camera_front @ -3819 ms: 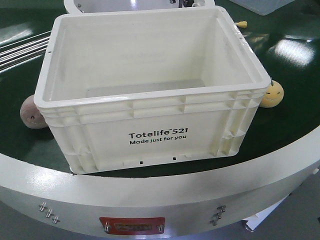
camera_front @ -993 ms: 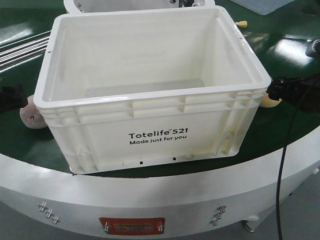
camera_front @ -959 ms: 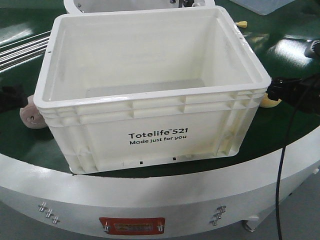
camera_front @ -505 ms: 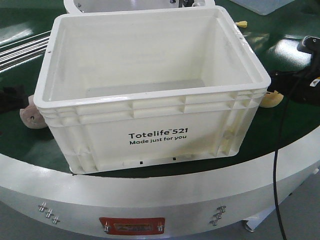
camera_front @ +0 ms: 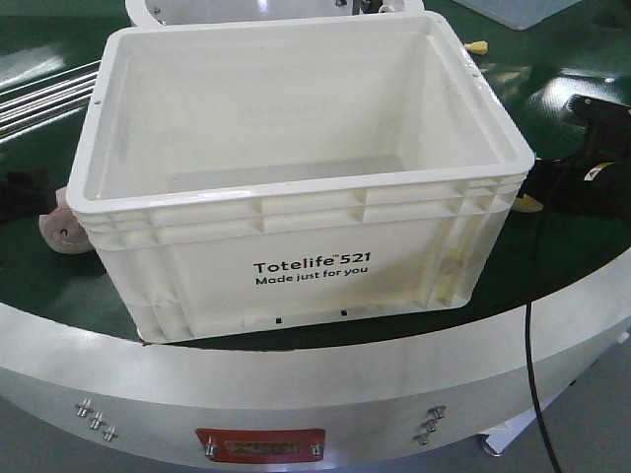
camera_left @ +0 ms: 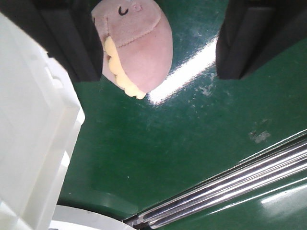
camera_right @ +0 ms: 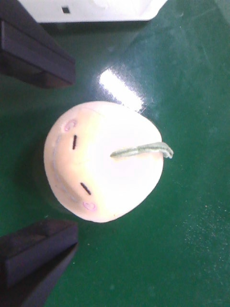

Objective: Place moving items into box and shelve
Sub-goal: 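Lower left gripper to pink plush and right gripper to yellow plush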

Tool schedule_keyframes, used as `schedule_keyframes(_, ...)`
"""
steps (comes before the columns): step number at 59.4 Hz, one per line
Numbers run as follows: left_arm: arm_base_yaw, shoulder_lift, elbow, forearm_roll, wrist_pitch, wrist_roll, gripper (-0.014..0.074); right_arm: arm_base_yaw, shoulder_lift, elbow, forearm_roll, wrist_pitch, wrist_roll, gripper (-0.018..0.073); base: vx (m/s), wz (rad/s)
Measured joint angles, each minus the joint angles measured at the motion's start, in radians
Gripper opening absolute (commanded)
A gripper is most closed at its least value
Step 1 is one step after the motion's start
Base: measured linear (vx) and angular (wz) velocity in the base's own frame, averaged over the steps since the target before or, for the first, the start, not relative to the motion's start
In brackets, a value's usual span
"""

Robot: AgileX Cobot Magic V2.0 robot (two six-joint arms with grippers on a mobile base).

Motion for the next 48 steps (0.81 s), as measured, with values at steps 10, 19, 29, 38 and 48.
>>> schedule_keyframes(10, 0.0, 0.0, 0.0, 0.0, 0.009, 0.001, 0.0587, 0.0, 0.032, 0.0, 0.0, -0.045, 0.0, 0.0592, 0.0, 0.0)
schedule_keyframes(19, 0.0, 0.0, 0.0, 0.0, 0.028, 0.001, 0.0587, 0.0, 0.058, 0.0, 0.0, -0.071, 0.0, 0.0592, 0.0, 0.0)
schedule_keyframes(29, 0.0, 0.0, 0.0, 0.0, 0.034, 0.001, 0.0587, 0.0, 0.083, 0.0, 0.0, -0.099, 0.0, 0.0557, 0.0, 0.0)
schedule_keyframes(38, 0.0, 0.0, 0.0, 0.0, 0.037, 0.001, 0.0587, 0.0, 0.092, 0.0, 0.0, -0.103, 0.0, 0.0382, 0.0, 0.0)
schedule_keyframes(48, 0.001, 0.0, 0.0, 0.0, 0.043, 0.001, 0.0587, 0.0, 0.092, 0.0, 0.0, -0.109, 0.0, 0.0009, 0.0, 0.0)
